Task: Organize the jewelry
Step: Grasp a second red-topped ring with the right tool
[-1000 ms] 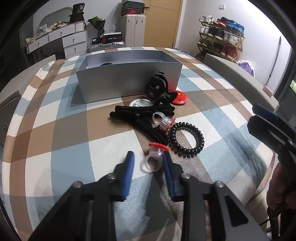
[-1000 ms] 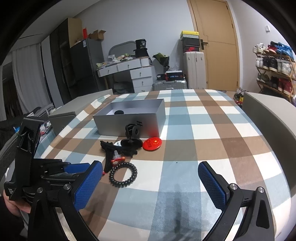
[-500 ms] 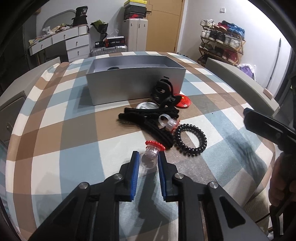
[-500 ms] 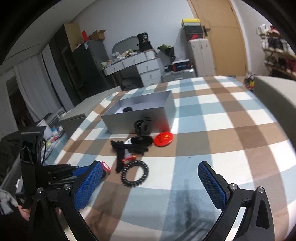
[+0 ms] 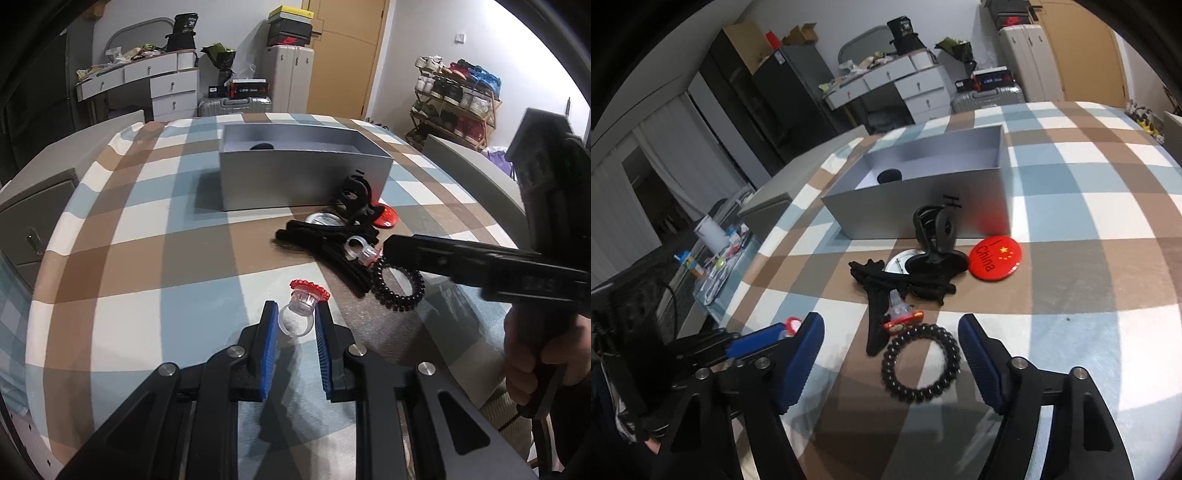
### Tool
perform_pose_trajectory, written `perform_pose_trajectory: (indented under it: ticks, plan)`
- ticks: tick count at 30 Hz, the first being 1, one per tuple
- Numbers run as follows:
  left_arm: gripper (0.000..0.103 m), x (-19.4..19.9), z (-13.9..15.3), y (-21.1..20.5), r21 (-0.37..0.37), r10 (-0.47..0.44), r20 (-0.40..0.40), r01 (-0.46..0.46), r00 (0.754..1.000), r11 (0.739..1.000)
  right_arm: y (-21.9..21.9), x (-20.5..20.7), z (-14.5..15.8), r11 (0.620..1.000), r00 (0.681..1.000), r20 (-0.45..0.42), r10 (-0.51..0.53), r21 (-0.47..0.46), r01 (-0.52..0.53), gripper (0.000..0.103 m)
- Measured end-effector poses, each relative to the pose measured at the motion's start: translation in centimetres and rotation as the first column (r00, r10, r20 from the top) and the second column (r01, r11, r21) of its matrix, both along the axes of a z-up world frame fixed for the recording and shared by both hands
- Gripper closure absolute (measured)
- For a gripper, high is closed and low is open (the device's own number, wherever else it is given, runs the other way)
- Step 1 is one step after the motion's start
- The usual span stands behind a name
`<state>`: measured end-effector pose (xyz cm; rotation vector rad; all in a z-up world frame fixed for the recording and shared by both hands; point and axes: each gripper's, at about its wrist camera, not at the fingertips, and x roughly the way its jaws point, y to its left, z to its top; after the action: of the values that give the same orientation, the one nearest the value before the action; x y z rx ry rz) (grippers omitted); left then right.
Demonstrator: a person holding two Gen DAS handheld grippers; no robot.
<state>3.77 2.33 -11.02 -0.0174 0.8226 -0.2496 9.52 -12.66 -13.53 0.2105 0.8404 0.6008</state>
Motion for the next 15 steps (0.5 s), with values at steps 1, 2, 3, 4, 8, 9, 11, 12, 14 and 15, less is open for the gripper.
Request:
perform_pose_trajectory:
  ticks: [1,2,3,4,8,9,11,12,14,15]
  plan:
    - [0.088,0.0,0.0,0.1,-0.002,0.002,0.0,-0.002,1.0,1.0,0.3,0.3,-0.1,1.0,1.0,-0.005,-0.006,-0.019,0.005,0.036]
    - [0.088,0.0,0.0,0.3,-0.004,0.007,-0.001,-0.007,1.0,1.0,0.4,0.5,-0.2,1.0,1.0,-0.009,-0.01,-0.028,0.01,0.039]
    - [0.088,0.0,-0.1,0.5,-0.005,0.011,-0.002,-0.011,1.0,1.0,0.4,0.7,-0.2,0.999,1.0,-0.015,-0.013,-0.029,0.013,0.042]
    - [0.088,0.0,-0.1,0.7,-0.008,0.015,-0.004,-0.015,1.0,1.0,0.5,0.9,-0.3,1.0,1.0,-0.024,-0.015,-0.023,0.015,0.043]
    - [0.088,0.1,-0.2,1.3,-0.008,0.033,-0.008,-0.033,0.999,0.999,0.7,1.5,-0.6,1.0,0.999,-0.05,-0.017,-0.021,0.016,0.056]
    - [0.088,0.1,-0.1,1.4,-0.01,0.035,-0.008,-0.035,0.999,0.999,0.8,1.5,-0.6,1.0,0.998,-0.054,-0.014,-0.023,0.012,0.06]
    - [0.088,0.1,-0.1,1.6,-0.012,0.039,-0.006,-0.04,0.999,0.999,1.1,1.3,-0.6,0.999,0.999,-0.043,-0.009,-0.034,0.008,0.066]
    - [0.088,0.1,-0.1,1.6,-0.012,0.041,-0.005,-0.041,0.999,0.999,1.2,1.1,-0.6,0.999,0.999,-0.032,-0.005,-0.044,0.003,0.071]
    - [0.088,0.1,-0.1,1.6,-0.012,0.041,-0.005,-0.041,0.999,0.999,1.4,1.0,-0.6,0.998,1.0,-0.024,-0.003,-0.058,0.001,0.08]
    - [0.088,0.1,-0.1,1.7,-0.013,0.04,-0.006,-0.04,0.999,0.999,1.4,1.0,-0.7,0.998,1.0,-0.025,-0.001,-0.059,-0.001,0.088]
